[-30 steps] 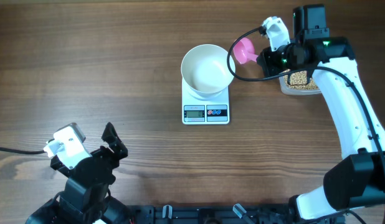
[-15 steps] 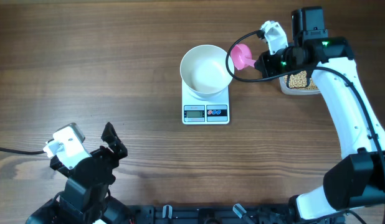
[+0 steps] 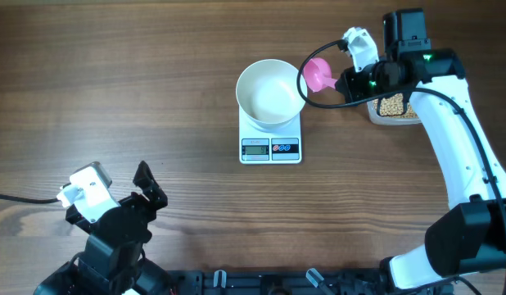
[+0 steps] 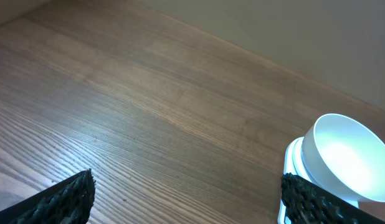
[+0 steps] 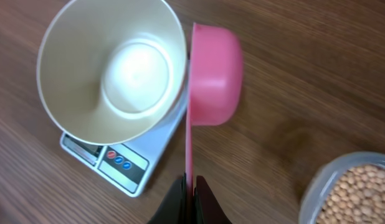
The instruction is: Scoop item into bowl and weigh 150g on scale
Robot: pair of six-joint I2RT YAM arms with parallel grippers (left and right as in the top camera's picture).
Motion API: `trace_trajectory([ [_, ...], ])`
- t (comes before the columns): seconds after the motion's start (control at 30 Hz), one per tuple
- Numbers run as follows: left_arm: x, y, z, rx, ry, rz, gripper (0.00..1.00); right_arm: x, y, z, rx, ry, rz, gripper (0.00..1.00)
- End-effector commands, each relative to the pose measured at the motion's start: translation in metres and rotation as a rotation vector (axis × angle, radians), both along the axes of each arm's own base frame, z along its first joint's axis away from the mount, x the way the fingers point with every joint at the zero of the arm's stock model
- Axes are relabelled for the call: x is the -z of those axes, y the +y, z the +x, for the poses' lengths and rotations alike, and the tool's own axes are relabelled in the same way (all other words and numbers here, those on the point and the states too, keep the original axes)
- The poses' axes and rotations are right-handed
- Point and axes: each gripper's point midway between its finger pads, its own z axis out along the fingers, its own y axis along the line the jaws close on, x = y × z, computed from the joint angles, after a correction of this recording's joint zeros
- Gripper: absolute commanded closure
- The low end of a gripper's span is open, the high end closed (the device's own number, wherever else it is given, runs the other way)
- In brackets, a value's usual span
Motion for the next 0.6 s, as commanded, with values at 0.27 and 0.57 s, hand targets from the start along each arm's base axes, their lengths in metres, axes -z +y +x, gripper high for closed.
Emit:
trace_trajectory([
  [0.27,0.000,0.004,-0.001,-0.019,-0.004,0.016,0.00,-0.081,-0.079,0.040,0.263,-0.328,-0.095,0.96],
  [0.57,0.002,0.005,-0.002,-0.019,0.005,0.022,0.00,-0.112,-0.178,0.059,0.478,-0.482,-0.126,0.96],
])
